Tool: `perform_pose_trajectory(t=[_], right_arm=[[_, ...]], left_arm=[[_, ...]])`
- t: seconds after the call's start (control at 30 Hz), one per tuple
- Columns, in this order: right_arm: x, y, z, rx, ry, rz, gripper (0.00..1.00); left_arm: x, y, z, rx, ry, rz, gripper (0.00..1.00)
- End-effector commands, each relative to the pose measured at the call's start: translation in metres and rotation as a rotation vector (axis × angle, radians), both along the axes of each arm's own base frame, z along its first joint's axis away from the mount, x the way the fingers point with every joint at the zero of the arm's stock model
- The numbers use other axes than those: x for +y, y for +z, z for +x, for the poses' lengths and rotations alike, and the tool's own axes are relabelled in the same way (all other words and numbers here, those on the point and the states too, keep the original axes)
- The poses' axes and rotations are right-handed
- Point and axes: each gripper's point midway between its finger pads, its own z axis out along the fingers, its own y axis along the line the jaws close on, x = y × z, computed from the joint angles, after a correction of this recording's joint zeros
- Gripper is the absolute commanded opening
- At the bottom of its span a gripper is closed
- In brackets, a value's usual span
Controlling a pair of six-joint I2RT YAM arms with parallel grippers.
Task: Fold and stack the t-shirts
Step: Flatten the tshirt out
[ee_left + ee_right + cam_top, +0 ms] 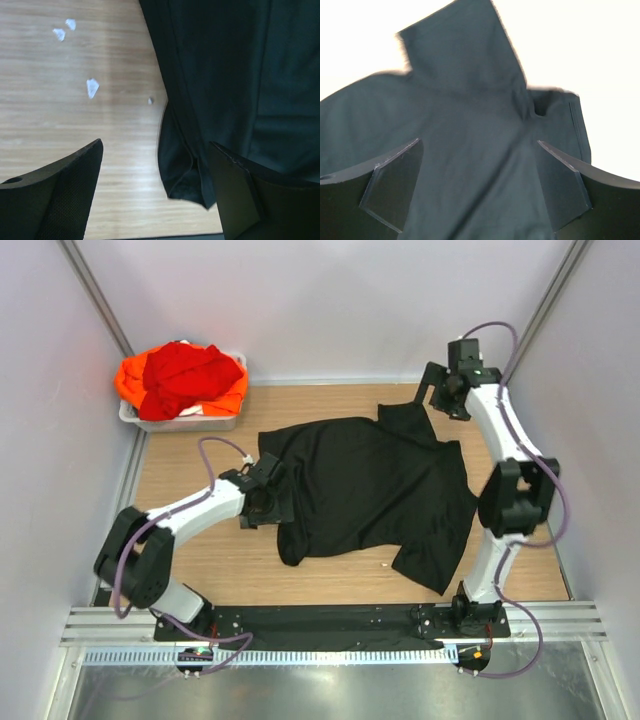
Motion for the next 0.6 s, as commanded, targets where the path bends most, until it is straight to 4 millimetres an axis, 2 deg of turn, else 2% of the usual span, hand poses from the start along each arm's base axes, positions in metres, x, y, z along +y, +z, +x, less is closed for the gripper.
perform_pose_trajectory(t=[0.0,0.03,0.07,0.1,0.13,0.17,0.2,0.27,0.3,0.33,0.4,0.43,0.53,0.57], right_arm=[[0.014,0.035,-0.047,-0.074,0.024,0.062,0.98],[0.017,0.055,-0.061,-0.124,0.028,0.084,0.99],[0.019,0.054,-0.068,-0.128,0.029,0.093,0.99],[0.021,0.041,-0.081,-0.099,0.027,0.098,0.99],[0.03,0.042,-0.09,-0.098,0.055,0.135,0.99],[0.032,0.05,-0.099,-0.123,0.064,0.144,0.99],[0.033,0.043,-0.107,-0.105,0.067,0.145,0.99],[0.035,0.046,-0.117,-0.111,0.079,0.147,0.99],[0.035,0.039,-0.122,-0.096,0.081,0.148,0.99],[0.036,0.038,-0.126,-0.085,0.086,0.143,0.99],[0.034,0.036,-0.131,-0.081,0.085,0.135,0.99],[0.034,0.034,-0.132,-0.076,0.085,0.131,0.99],[0.029,0.026,-0.13,-0.058,0.079,0.108,0.99],[0.03,0.023,-0.128,-0.05,0.081,0.103,0.99]], left_arm=[[-0.015,-0.012,0.027,-0.032,0.003,-0.01,0.84],[-0.016,-0.015,0.029,-0.029,0.002,-0.008,0.79],[-0.018,-0.017,0.034,-0.038,0.002,-0.01,0.78],[-0.018,-0.02,0.037,-0.04,0.006,-0.005,0.77],[-0.018,-0.026,0.037,-0.028,0.009,0.004,0.74],[-0.019,-0.027,0.041,-0.037,0.012,0.002,0.74],[-0.019,-0.028,0.043,-0.041,0.014,0.004,0.72],[-0.02,-0.03,0.047,-0.052,0.021,0.005,0.64],[-0.019,-0.031,0.049,-0.056,0.025,0.007,0.6],[-0.018,-0.031,0.051,-0.063,0.026,0.011,0.5],[-0.017,-0.033,0.054,-0.065,0.029,0.016,0.41],[-0.017,-0.031,0.057,-0.072,0.031,0.018,0.3],[-0.014,-0.026,0.057,-0.072,0.029,0.027,0.11],[-0.013,-0.019,0.059,-0.09,0.033,0.024,0.08]])
